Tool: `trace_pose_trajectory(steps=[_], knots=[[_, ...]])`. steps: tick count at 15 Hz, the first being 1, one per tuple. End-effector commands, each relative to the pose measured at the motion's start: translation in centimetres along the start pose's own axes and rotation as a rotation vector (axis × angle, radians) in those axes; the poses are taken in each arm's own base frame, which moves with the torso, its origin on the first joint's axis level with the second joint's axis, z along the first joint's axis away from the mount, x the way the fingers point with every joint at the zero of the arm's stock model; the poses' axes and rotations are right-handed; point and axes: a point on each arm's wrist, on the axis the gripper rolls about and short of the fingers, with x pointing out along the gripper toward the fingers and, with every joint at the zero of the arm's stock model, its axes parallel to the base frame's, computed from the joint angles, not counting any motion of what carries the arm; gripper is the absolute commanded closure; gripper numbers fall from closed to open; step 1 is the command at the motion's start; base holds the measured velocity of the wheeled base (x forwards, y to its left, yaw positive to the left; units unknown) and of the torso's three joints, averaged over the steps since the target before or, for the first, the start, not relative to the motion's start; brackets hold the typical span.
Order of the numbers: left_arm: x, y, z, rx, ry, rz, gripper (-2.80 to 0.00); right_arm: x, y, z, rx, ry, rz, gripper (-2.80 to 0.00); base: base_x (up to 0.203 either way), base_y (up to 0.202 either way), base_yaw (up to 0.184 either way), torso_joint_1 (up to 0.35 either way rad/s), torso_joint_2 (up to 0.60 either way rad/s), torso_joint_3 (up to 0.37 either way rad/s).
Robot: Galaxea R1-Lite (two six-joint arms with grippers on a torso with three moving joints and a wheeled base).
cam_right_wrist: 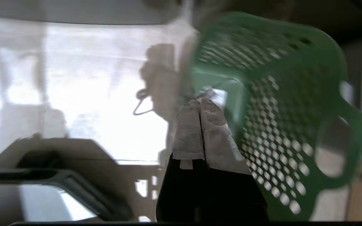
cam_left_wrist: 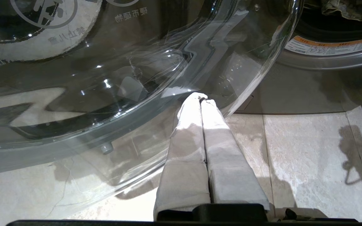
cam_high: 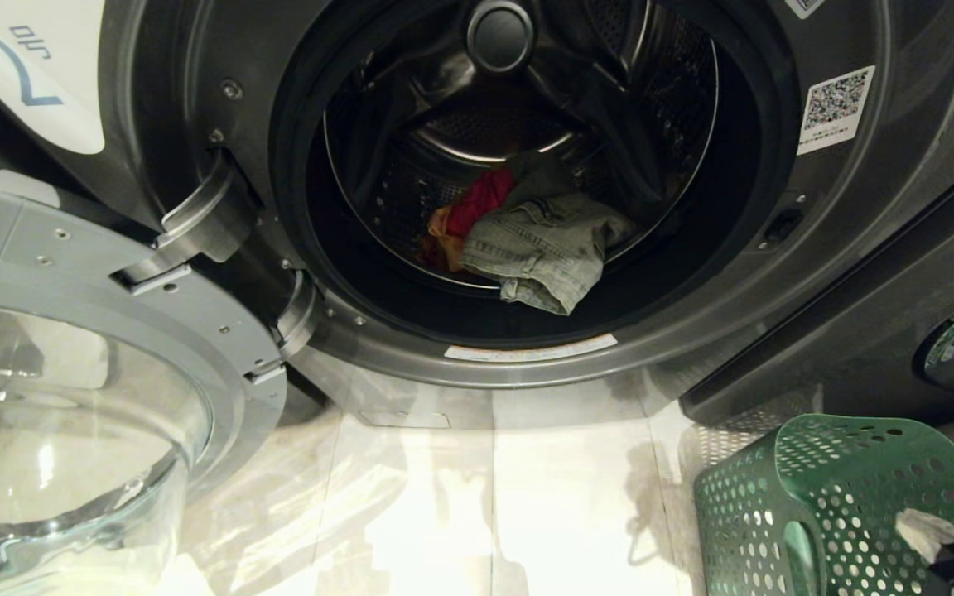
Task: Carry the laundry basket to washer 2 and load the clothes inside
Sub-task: Close the washing machine door with the left hand
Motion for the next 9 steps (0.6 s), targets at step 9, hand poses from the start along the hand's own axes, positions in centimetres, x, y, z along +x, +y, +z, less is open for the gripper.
trace_pose_trajectory(steps=[9], knots=[[0.2,0.0,-1.1,0.0,0.039,0.001,0.0,-4.1,-3.8,-7.3,-0.097,-0.096,0.006,0.0,0.0,0.0,0.0,0.0,0.0,0.0]])
